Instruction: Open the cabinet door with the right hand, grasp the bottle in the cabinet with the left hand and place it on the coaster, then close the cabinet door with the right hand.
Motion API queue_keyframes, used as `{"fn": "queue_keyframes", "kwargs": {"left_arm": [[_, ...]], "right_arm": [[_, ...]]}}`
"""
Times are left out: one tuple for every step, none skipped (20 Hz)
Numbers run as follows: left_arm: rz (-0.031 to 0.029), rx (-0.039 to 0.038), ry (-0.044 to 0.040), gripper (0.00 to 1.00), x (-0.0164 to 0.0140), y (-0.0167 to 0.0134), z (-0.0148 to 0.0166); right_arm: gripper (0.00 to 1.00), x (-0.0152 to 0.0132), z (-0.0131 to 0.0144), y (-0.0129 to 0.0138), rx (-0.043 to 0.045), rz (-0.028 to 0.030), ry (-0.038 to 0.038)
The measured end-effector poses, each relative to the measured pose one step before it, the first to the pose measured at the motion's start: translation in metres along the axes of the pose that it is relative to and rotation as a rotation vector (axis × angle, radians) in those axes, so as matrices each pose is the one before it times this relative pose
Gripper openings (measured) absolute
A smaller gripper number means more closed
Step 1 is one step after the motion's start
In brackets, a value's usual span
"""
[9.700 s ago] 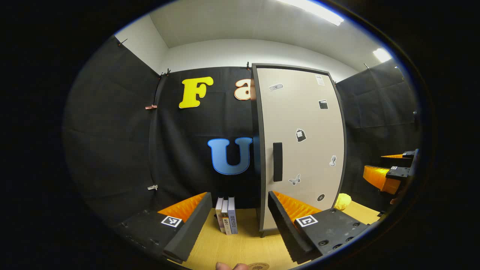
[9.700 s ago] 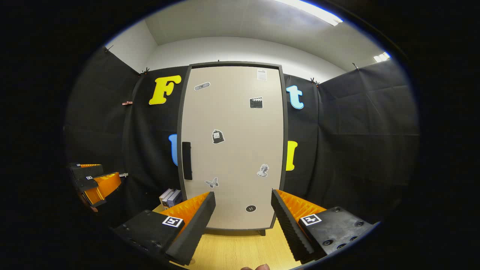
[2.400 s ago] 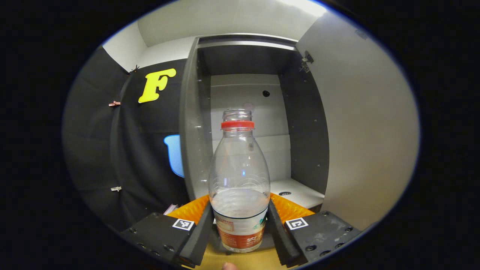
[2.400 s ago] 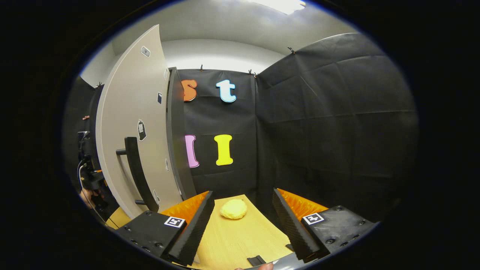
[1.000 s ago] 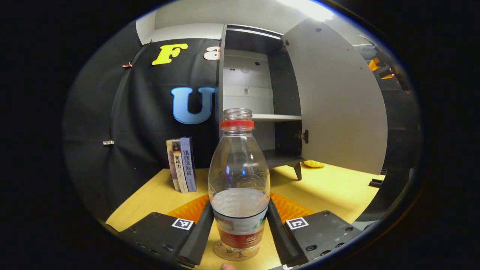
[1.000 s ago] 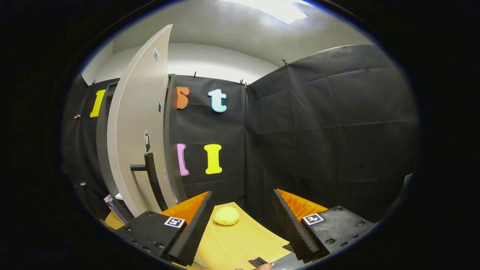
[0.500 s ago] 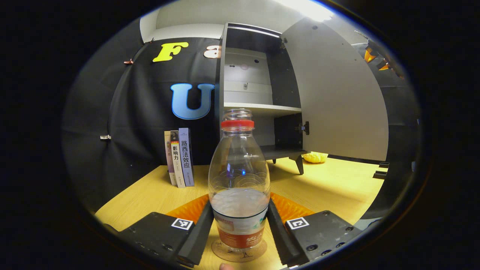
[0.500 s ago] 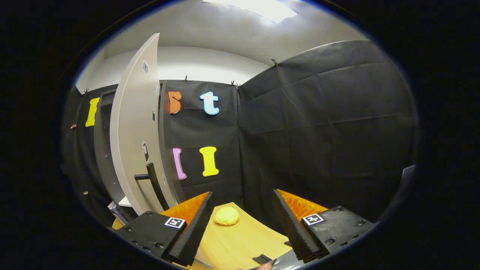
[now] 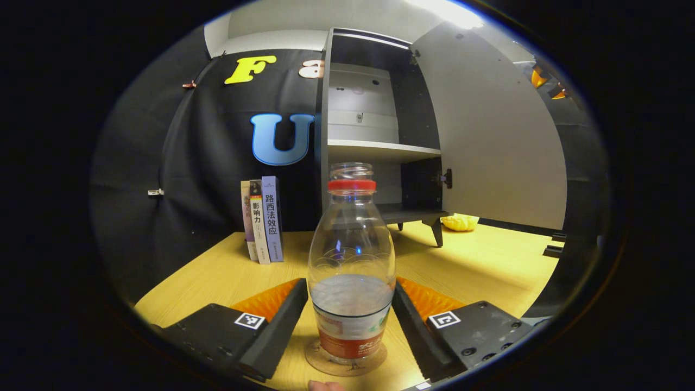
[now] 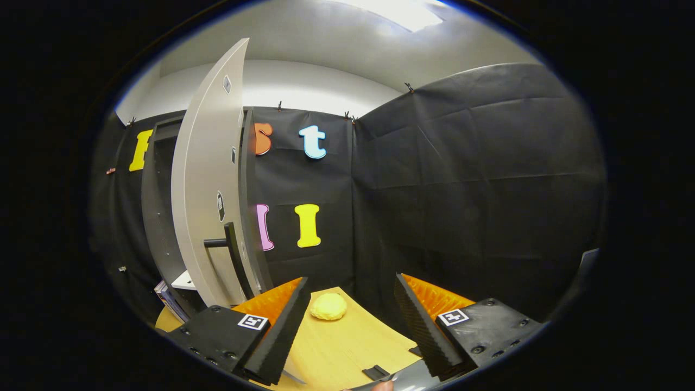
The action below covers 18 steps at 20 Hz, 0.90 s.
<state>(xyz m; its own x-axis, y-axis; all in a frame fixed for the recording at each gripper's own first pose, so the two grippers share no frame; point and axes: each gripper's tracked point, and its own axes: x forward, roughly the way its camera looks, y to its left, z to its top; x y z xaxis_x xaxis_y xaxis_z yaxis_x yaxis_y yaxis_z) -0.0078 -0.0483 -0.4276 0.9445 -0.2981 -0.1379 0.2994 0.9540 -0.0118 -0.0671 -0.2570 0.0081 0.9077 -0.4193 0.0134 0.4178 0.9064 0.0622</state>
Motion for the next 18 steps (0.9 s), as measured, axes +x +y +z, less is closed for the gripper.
{"fn": "queue_keyframes", "kwargs": {"left_arm": [[-0.00709, -0.01005, 0.00935, 0.95, -0.00145, -0.00098, 0.00067], [0.00225, -0.00543, 0.00859, 0.95, -0.003, 0.00027, 0.00158], [0.00568, 0.00112, 0.00471, 0.95, -0.00313, 0.00019, 0.00478], [0.00443, 0.00582, -0.00245, 0.95, -0.0025, -0.00075, 0.00681], [0.00345, 0.00741, -0.00515, 0.94, -0.00277, -0.00183, 0.00974], [0.00108, 0.0071, -0.00799, 0.94, -0.0022, -0.00263, 0.01062], [0.00606, 0.00564, -0.01238, 0.94, -0.00225, -0.0018, 0.01326], [0.01346, 0.00467, -0.00725, 0.95, -0.00173, 0.00002, 0.01267], [0.01406, -0.00204, -0.00452, 0.95, -0.00038, 0.00018, 0.01293], [0.01084, -0.00642, -0.00314, 0.94, 0.00046, -0.0017, 0.01221], [0.00484, -0.00899, -0.00468, 0.94, -0.0001, -0.00251, 0.01448], [0.01114, -0.00923, -0.00709, 0.94, -0.00069, -0.0021, 0.01515], [0.01375, -0.00806, -0.00877, 0.94, -0.00085, -0.00095, 0.01664], [0.01387, -0.00184, -0.01575, 0.94, -0.00105, -0.00112, 0.0178], [0.0195, 0.00317, -0.01654, 0.95, -0.00145, 0.00051, 0.01972], [0.01238, -0.00402, -0.01395, 0.95, 0.00043, -0.00024, 0.01809], [-0.00552, -0.0146, -0.00464, 0.94, 0.0002, -0.00395, 0.01475], [-0.00643, -0.01286, -0.00014, 0.94, -0.00083, -0.00433, 0.01197]], "right_arm": [[0.98, 0.00013, -0.00133, -0.00148, -0.00291, -0.00013, 0.00289], [0.98, 0.00047, -0.00158, -0.00005, -0.00267, 0.00035, 0.00121], [0.98, 0.00002, -0.00125, -0.00065, -0.00244, 0.00029, 0.00006], [0.98, 0.00067, -0.00006, -0.00075, -0.00181, 0.00051, -0.00006], [0.97, 0.00145, -0.00018, -0.00014, -0.00325, 0.00021, -0.00324], [0.97, 0.00197, -0.00095, 0.00034, -0.00845, -0.00111, -0.00294], [0.97, 0.00217, -0.0008, 0.00097, -0.01205, 0.00319, -0.00302], [0.97, 0.00157, -0.00068, 0.00161, -0.01255, 0.00377, -0.0016], [0.97, 0.00229, -0.00129, 0.00149, -0.00989, 0.00435, 0.00133], [0.98, 0.00234, -0.00118, 0.00174, -0.00763, 0.00325, 0.00217], [0.98, 0.00204, -0.0011, 0.00035, -0.00862, 0.00115, 0.00336], [1.0, 0.00276, -0.00157, 0.00109, -0.01012, 0.00354, 0.00494], [0.98, 0.00208, -0.00191, 0.0013, -0.00723, 0.00495, 0.0069], [0.98, 0.00218, -0.00171, 0.00315, 0.00131, 0.00942, 0.00844], [0.98, 0.00134, -0.00021, 0.00396, 0.006, 0.01311, 0.00367], [0.98, 0.00206, 0.00121, 0.00528, 0.00742, 0.01765, 0.00005], [0.98, 0.00069, 0.0009, 0.00627, 0.00747, 0.02144, 0.0], [0.98, 0.00123, 0.00078, 0.0066, 0.00562, 0.02079, -0.00065]]}}
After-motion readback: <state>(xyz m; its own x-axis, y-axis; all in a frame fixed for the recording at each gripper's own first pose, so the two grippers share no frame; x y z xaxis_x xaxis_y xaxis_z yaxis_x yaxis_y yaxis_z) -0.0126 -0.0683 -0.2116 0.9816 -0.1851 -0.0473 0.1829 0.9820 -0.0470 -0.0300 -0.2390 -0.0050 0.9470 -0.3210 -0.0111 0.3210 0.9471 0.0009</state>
